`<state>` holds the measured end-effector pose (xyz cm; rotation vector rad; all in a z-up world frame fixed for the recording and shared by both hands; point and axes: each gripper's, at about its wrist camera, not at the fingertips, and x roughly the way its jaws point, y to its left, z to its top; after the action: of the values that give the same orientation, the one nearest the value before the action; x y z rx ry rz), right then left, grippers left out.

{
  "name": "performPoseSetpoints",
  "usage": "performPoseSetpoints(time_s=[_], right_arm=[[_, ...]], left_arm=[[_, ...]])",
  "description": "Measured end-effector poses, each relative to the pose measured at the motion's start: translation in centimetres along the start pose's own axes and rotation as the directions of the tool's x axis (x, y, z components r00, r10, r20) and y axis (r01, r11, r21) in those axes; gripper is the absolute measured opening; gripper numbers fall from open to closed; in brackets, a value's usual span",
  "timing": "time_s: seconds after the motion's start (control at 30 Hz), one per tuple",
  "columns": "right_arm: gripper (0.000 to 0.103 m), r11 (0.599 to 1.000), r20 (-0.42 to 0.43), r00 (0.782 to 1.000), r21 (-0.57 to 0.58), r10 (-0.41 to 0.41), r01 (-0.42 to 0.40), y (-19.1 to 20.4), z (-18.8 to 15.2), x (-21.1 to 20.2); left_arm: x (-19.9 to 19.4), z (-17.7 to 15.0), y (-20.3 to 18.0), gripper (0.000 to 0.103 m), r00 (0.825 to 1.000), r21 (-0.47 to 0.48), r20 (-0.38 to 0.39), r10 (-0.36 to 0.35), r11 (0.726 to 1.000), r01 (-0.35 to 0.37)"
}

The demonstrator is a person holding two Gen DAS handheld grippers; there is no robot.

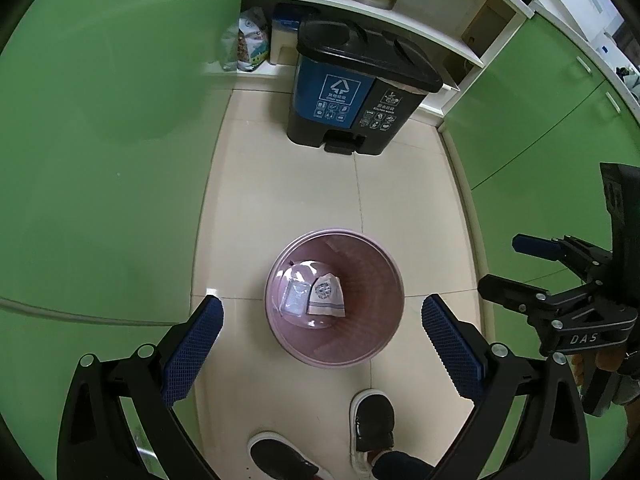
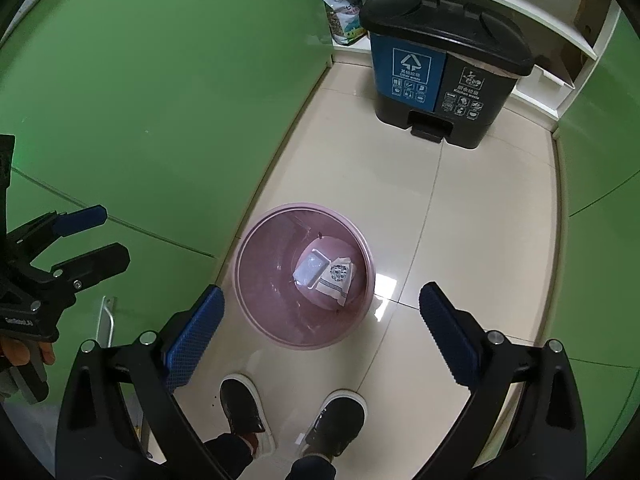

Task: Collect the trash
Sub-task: 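Open the right gripper to drop the paper cup into the wastebasket, then turn both tools back toward the counter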

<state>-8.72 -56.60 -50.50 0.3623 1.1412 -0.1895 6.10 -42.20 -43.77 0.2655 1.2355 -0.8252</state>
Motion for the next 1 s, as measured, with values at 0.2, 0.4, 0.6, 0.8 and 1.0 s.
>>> performPoseSetpoints(time_s=[0.2,0.4,0.6,0.8,1.0], right_arm=[[0.096,1.000,-0.002,1.000,0.000,0.009,-0.009,1.4,0.3,-6.3],[0.096,0.999,0.017,1.000,-0.034,0.023,-0.023,3.6,1.6,-16.6],[0.097,0.991,0.055,0.997,-0.127,0.057,-0.050,7.4,3.3,-27.7],[0.098,0.960,0.100,0.986,-0.257,0.137,-0.107,12.6,4.9,-36.0],[0.098,0.897,0.093,0.969,-0.408,0.229,-0.172,19.1,6.9,-38.9]], left_arm=[[-5.5,0.3,-2.0,0.096,1.000,-0.013,0.007,-0.007,1.000,0.007],[-15.1,1.2,-4.7,0.096,1.000,-0.034,0.026,0.001,0.999,0.000],[-27.2,1.8,-6.2,0.096,0.994,-0.078,0.096,0.054,0.996,-0.047],[-37.2,1.0,-5.8,0.096,0.971,-0.163,0.190,0.148,0.980,-0.118],[-44.2,-1.9,-3.3,0.096,0.928,-0.284,0.256,0.269,0.939,-0.194]])
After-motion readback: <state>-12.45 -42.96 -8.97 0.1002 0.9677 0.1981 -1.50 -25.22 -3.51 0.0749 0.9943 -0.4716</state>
